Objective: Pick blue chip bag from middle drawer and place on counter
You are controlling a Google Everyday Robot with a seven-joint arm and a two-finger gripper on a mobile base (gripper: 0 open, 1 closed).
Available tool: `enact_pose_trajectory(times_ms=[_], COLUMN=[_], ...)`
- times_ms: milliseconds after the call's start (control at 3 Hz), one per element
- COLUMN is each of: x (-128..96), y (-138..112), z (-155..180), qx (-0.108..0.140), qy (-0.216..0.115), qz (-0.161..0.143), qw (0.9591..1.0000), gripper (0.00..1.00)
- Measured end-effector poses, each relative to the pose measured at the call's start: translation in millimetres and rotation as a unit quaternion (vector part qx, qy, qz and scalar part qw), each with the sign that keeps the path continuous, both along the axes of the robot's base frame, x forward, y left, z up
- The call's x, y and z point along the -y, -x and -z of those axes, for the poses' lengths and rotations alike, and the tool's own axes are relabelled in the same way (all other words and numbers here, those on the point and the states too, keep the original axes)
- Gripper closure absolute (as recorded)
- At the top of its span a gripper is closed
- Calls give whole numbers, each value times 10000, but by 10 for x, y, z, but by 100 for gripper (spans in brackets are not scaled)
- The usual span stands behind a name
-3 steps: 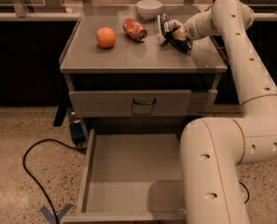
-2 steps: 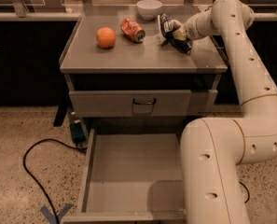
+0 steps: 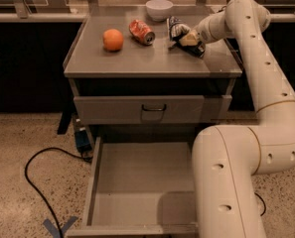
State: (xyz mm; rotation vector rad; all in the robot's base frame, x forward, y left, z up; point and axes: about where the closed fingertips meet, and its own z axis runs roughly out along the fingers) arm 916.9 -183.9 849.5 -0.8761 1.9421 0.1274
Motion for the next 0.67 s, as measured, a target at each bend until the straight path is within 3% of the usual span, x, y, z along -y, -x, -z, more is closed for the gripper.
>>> enact_pose_trajectory(times_ms=[333,667], x=[0,-1], y=[0,0], z=[0,1], qx=[0,0], qy=[0,0], qz=[0,0], qw=[10000,10000], gripper=[0,0])
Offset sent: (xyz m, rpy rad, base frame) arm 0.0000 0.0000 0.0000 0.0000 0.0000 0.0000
